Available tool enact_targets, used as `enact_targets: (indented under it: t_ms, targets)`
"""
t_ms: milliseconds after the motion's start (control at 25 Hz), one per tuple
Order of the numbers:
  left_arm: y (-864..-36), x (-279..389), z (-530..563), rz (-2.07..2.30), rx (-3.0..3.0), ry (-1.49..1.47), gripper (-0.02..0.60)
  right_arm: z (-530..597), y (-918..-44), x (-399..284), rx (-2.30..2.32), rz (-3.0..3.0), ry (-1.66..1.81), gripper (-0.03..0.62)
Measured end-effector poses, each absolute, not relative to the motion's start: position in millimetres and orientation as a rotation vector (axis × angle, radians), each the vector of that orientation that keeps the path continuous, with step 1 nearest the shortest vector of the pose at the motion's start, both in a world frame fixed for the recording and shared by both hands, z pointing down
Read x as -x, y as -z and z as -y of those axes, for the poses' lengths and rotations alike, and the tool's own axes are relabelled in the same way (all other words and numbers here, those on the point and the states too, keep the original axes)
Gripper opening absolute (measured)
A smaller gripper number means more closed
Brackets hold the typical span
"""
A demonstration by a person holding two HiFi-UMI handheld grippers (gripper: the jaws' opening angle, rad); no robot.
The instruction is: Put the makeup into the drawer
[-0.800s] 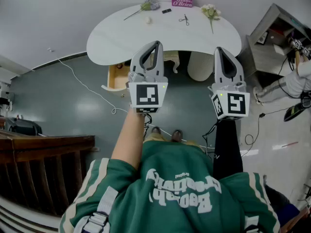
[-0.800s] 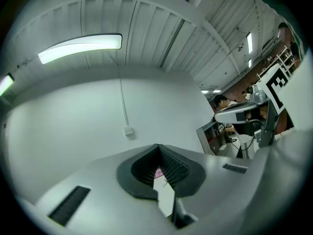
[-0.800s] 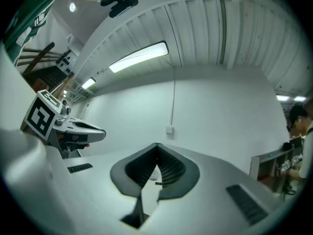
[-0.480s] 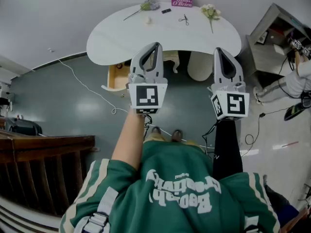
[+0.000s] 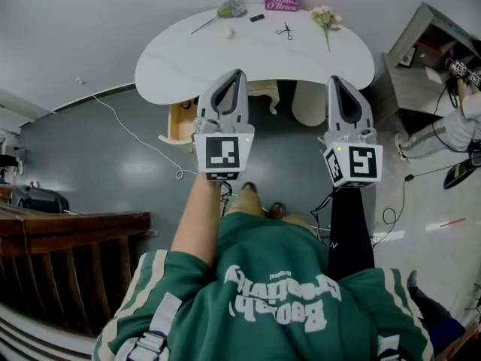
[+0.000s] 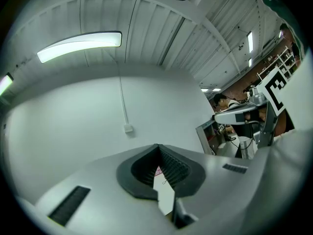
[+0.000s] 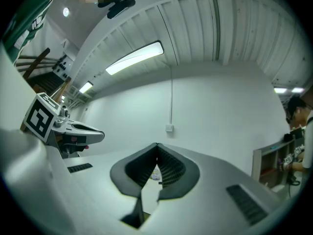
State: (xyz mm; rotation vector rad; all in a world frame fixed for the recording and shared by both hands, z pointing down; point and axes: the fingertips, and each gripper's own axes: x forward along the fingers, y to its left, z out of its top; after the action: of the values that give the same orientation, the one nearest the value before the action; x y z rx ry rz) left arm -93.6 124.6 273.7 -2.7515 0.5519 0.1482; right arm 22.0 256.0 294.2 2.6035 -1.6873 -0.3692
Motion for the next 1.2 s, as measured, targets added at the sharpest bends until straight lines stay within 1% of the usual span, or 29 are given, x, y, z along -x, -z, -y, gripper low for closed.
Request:
enact_targets:
  t_ms: [240,440,880,1200]
  targets:
    - [-271.3,79.4,-100.6,-0.554,2.738,-0.149,0.014,-236.7,-292.6,-33.7,-2.601,1.687,0.365,0.009]
    - [-276.0,56.1,-58.8,-0.562,2.740,-0.144,0.014,-203.2,-297.3,-60.9,-2.593,1.661,0.376,0.009]
    - [-270.9,-28.1,74.0,-0.553,2.740,-0.176,0.014,-70.4,-291.2,-136.7,-2.572,1.634,0.376,0.009]
    - [-270.9,-64.3,147.1,-0.530,2.730,-0.187,0.014,1.1,-290.6,-167.2,-2.558,1.617,0.355,0.009]
